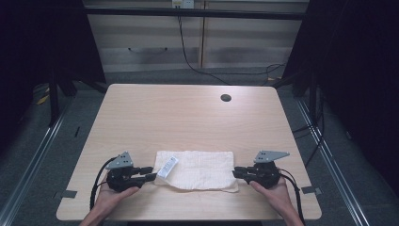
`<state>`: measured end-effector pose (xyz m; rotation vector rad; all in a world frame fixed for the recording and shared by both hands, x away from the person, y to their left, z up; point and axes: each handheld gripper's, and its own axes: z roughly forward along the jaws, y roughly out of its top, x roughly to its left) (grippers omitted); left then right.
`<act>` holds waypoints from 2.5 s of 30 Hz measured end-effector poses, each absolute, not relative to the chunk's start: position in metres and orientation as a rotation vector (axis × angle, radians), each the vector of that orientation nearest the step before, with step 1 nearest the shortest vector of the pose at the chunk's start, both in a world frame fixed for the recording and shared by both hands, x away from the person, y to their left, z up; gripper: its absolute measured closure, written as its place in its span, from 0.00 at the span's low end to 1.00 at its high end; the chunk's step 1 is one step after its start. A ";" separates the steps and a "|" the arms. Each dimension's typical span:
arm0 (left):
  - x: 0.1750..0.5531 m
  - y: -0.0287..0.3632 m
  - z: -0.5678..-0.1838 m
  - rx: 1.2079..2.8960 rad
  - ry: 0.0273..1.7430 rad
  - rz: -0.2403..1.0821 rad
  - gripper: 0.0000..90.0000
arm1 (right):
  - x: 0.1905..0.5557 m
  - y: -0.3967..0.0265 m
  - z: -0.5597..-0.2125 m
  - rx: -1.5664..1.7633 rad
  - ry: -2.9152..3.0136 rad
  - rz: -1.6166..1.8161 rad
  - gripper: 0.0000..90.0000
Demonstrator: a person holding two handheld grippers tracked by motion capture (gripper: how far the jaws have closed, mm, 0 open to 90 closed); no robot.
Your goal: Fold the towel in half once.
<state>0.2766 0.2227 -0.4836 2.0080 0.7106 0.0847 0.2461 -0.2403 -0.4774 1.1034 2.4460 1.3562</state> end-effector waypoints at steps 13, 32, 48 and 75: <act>0.299 0.235 -0.474 1.911 0.811 0.139 0.73 | 0.261 -0.248 -0.466 1.165 2.366 1.385 0.79; 0.320 0.181 -0.506 2.138 0.745 0.114 0.81 | 0.335 -0.232 -0.488 1.200 2.416 1.266 0.80; 0.320 0.184 -0.509 2.106 0.765 0.093 0.80 | 0.338 -0.226 -0.504 1.171 2.487 1.147 0.80; 0.367 0.209 -0.497 1.999 0.894 0.093 0.73 | 0.331 -0.224 -0.507 1.204 2.494 1.218 0.97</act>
